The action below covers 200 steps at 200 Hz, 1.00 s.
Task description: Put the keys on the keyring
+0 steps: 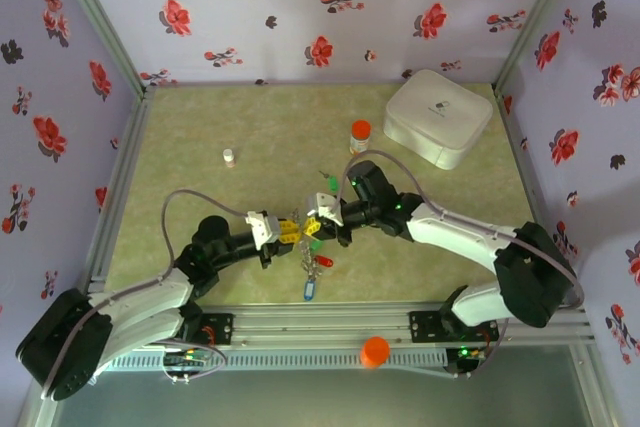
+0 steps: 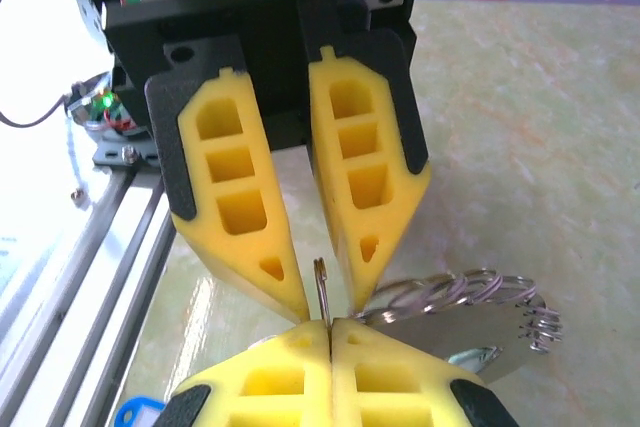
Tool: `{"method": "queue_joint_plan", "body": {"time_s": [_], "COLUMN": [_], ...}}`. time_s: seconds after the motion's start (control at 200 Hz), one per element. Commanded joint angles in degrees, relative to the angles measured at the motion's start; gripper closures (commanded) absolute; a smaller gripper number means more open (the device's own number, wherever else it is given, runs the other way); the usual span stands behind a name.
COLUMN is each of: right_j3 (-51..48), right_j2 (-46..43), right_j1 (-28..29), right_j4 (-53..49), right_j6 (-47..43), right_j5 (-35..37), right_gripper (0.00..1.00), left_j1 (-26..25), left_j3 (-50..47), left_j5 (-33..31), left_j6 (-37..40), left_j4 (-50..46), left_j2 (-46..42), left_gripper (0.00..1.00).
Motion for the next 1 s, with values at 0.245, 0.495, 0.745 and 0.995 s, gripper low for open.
{"method": "queue_joint_plan", "body": {"time_s": [0.245,0.495,0.745,0.995], "right_j3": [8.9,13.7,16.7,2.2], "right_j2": [0.4,2.7,4.7,-2.3], "right_j1": [2.5,4.3,5.7,-2.3], "right_j4": [-19.4,-24.8,-28.5,-4.9], "right_j6": [-9.5,-11.4,-12.7,-0.6], "right_j5": [6.9,10.0,11.9,-1.6], "right_gripper": [1.0,1.0,1.0,0.71], "left_j1": [-0.3,-0.4,-0.5,-0.5], "left_j3": [5.0,7.0,8.0,6.5], "left_j5": [-0.7,0.2,0.8,0.8], "left_j6": [4.3,4.7,6.1,5.4], "left_j4": [-12.7,-13.7,-16.1,-13.4], "left_j2": [-2.4,-1.7,-1.2,-2.4], "left_gripper": [0.82,0.83,0.94,1.0]}}
